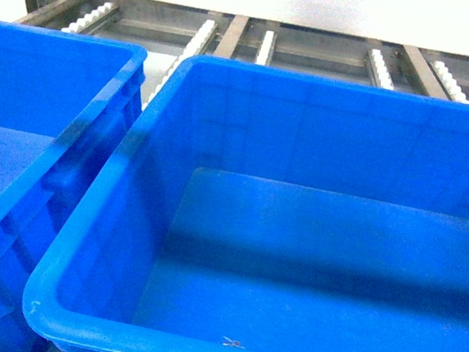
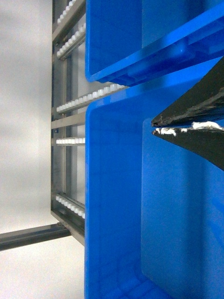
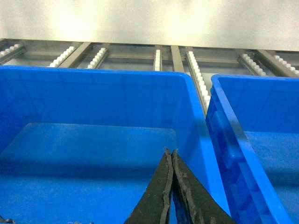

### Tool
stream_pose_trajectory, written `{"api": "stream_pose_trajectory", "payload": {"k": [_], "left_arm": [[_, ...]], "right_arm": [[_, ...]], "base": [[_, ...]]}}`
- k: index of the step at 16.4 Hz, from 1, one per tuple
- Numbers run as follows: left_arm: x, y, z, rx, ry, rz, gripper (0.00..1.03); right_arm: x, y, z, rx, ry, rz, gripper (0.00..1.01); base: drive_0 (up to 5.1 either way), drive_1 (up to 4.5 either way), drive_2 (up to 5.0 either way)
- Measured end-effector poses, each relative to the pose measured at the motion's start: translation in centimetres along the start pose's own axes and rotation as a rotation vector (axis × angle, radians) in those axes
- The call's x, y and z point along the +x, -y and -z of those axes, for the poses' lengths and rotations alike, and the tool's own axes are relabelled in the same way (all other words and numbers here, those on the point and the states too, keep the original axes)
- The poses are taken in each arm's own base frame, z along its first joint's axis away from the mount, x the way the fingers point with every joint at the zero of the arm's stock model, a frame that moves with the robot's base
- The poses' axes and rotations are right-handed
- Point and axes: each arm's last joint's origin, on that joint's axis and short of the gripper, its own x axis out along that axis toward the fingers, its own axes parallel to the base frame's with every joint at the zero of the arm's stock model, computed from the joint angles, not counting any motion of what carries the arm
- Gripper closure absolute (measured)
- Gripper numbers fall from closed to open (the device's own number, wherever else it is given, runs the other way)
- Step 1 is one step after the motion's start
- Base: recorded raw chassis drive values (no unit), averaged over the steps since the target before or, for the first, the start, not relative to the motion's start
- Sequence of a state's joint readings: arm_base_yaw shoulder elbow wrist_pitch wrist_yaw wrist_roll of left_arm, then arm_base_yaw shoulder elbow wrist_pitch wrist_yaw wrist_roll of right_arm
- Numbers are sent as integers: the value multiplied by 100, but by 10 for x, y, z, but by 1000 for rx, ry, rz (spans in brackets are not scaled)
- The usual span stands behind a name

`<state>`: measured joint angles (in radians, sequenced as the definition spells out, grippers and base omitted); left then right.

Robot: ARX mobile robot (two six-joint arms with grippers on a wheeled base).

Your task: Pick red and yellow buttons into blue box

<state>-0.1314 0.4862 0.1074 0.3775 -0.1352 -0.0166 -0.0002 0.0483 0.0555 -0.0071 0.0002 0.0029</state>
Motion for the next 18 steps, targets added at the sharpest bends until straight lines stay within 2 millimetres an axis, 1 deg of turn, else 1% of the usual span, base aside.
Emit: {"api": "stream_pose_trajectory", "payload": {"k": [3, 5, 6, 8, 12, 13, 17, 18], "left_arm": [[-5, -6, 7, 2, -8, 20, 101], [-7, -14, 10, 2, -8, -8, 101], [-9, -15, 10, 1, -5, -24, 101], [-12, -13, 13, 2, -1, 8, 101], [-17, -14, 18, 2, 24, 5, 101], [-21, -14, 20, 2, 19, 5, 101], [-24, -14, 21, 2, 17, 5, 101], [-30, -14, 26, 2, -27, 4, 101]], "right_arm": [[0, 0, 3, 0, -4, 0, 99], [-1, 0, 11, -1, 3, 0, 99], [0, 0, 11, 0, -1, 0, 99], [0, 0, 10, -1, 10, 0, 99], [0, 0, 11, 0, 5, 0, 99], [0, 0, 11, 0, 5, 0, 99], [0, 0, 11, 0, 6, 0, 99], [0, 0, 11, 0, 5, 0, 99]], "base": [[0, 0, 0], [0, 0, 0], [0, 0, 0], [0, 0, 0], [0, 0, 0], [0, 0, 0], [0, 0, 0], [0, 0, 0]]}}
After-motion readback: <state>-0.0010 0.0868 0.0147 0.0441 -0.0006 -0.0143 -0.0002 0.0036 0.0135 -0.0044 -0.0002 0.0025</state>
